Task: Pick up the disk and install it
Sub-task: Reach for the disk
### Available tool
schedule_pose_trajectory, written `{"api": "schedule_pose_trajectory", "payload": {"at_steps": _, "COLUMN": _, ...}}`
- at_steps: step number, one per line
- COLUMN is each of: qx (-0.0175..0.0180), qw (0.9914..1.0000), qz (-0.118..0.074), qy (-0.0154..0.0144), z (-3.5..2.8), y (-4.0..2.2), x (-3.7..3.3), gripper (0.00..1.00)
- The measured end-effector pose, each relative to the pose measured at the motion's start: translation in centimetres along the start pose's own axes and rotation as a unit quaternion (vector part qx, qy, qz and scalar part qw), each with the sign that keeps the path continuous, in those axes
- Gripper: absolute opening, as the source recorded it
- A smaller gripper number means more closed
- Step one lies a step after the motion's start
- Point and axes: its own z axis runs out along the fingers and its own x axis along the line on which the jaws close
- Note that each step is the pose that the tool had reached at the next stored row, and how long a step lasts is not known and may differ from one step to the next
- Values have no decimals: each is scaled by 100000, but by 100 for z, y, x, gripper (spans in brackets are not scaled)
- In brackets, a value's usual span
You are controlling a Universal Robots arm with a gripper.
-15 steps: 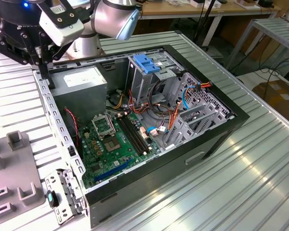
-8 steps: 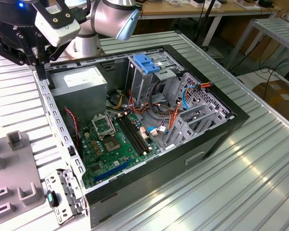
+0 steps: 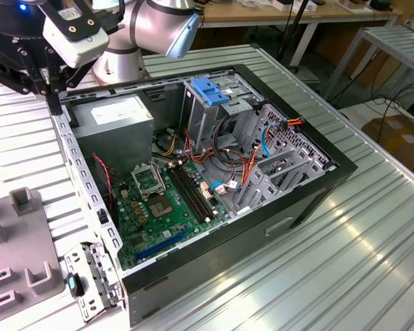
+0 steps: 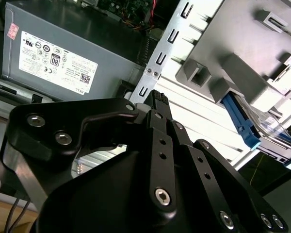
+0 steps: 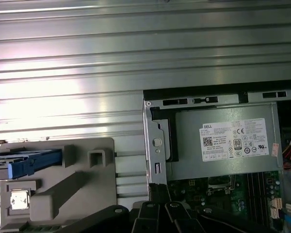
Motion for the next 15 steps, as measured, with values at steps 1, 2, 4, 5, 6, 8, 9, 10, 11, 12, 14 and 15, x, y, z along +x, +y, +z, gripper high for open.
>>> {"api": "schedule_pose_trajectory", "payload": {"at_steps": 1, "qx": -2, "qw": 100000, "qz": -2, "qy": -1, "z": 0, "y": -1, "x": 9, "gripper": 11}}
{"api": "schedule_pose_trajectory", "payload": {"at_steps": 2, "qx": 3, "qw": 100000, "qz": -2, "qy": 2, "z": -1, "y": -1, "x": 25, "gripper": 11}}
{"api": "schedule_pose_trajectory", "payload": {"at_steps": 4, "qx": 1, "qw": 100000, "qz": -3, "qy": 3, "z": -1, "y": 0, "x": 47, "gripper": 11}}
{"api": "schedule_pose_trajectory", "payload": {"at_steps": 5, "qx": 2, "qw": 100000, "qz": 0, "qy": -1, "z": -2, "y": 0, "x": 68, "gripper": 11}}
{"api": "schedule_pose_trajectory", "payload": {"at_steps": 6, "qx": -3, "qw": 100000, "qz": 2, "qy": -3, "z": -2, "y": -1, "x": 80, "gripper": 11}}
{"api": "schedule_pose_trajectory", "payload": {"at_steps": 8, "qx": -2, "qw": 100000, "qz": 2, "qy": -1, "z": -2, "y": 1, "x": 107, "gripper": 11}}
{"api": "schedule_pose_trajectory", "payload": {"at_steps": 9, "qx": -2, "qw": 100000, "qz": 0, "qy": 1, "z": -3, "y": 2, "x": 116, "gripper": 11}}
{"api": "schedule_pose_trajectory", "payload": {"at_steps": 10, "qx": 0, "qw": 100000, "qz": 2, "qy": 0, "z": -3, "y": 2, "x": 124, "gripper": 11}}
{"api": "schedule_pose_trajectory", "payload": {"at_steps": 11, "qx": 0, "qw": 100000, "qz": 1, "qy": 1, "z": -3, "y": 3, "x": 133, "gripper": 11}}
{"api": "schedule_pose_trajectory", "payload": {"at_steps": 12, "qx": -2, "qw": 100000, "qz": 0, "qy": -2, "z": -3, "y": 3, "x": 145, "gripper": 11}}
{"api": "schedule_pose_trajectory", "payload": {"at_steps": 14, "qx": -1, "qw": 100000, "qz": -2, "qy": 0, "z": -4, "y": 3, "x": 167, "gripper": 11}}
{"api": "schedule_pose_trajectory", "payload": {"at_steps": 15, "qx": -1, "qw": 100000, "qz": -2, "qy": -2, "z": -4, "y": 2, "x": 179, "gripper": 11}}
